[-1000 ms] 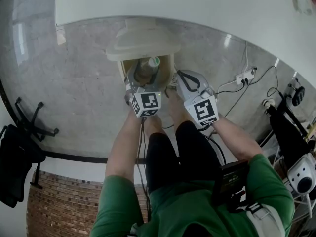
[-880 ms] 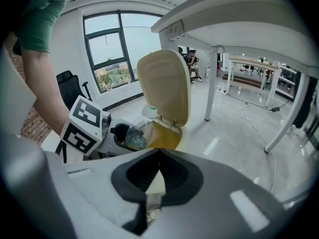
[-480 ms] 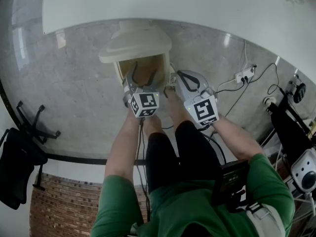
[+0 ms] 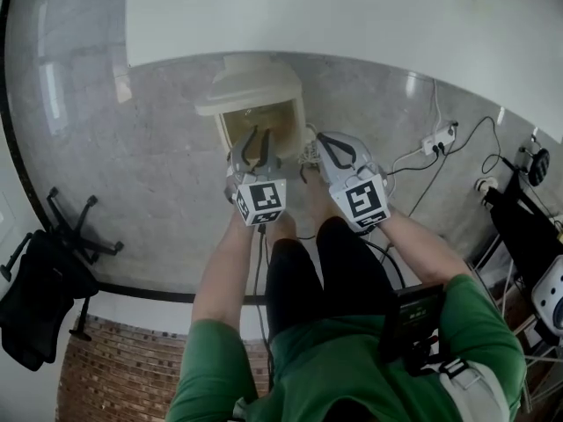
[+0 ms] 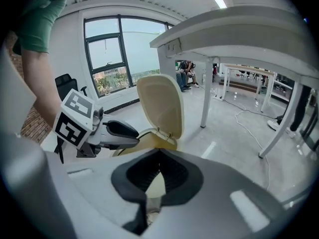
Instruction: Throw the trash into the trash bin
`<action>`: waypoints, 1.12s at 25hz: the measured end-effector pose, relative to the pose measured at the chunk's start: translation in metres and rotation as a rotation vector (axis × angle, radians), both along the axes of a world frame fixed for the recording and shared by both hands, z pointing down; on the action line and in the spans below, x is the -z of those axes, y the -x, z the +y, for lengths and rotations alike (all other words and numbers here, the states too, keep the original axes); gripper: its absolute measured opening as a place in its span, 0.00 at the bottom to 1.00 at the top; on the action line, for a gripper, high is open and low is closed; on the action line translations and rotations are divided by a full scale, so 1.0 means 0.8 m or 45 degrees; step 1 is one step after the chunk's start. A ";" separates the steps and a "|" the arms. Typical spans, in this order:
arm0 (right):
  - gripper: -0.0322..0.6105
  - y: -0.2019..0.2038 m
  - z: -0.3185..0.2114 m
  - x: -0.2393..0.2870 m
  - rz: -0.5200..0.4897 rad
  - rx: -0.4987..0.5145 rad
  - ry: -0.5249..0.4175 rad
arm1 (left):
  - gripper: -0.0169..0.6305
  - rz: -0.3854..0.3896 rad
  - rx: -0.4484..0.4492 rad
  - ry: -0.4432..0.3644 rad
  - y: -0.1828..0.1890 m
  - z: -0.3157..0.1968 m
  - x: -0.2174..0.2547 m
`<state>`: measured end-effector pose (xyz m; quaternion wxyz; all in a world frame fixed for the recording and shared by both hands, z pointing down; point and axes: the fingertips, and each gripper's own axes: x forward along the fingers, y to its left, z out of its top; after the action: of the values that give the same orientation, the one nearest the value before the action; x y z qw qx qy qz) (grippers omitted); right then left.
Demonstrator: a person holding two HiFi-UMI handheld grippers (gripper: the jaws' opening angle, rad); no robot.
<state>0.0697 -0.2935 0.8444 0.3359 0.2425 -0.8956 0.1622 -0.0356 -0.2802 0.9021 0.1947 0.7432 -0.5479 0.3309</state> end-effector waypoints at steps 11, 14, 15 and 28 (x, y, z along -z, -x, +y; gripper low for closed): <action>0.05 0.037 0.004 0.110 -0.071 -0.020 -0.072 | 0.04 0.047 0.099 -0.072 0.025 0.015 0.129; 0.05 0.039 0.010 0.143 -0.089 -0.036 -0.088 | 0.04 0.070 0.107 -0.128 0.027 0.019 0.177; 0.05 0.038 0.011 0.154 -0.094 -0.045 -0.095 | 0.04 0.075 0.106 -0.150 0.028 0.019 0.193; 0.05 0.031 0.014 0.323 -0.236 -0.175 -0.223 | 0.04 0.200 0.098 -0.400 0.021 0.033 0.391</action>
<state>0.0451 -0.2820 0.5863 0.2173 0.3157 -0.9147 0.1277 -0.0522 -0.2535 0.5890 0.1309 0.7666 -0.6039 0.1746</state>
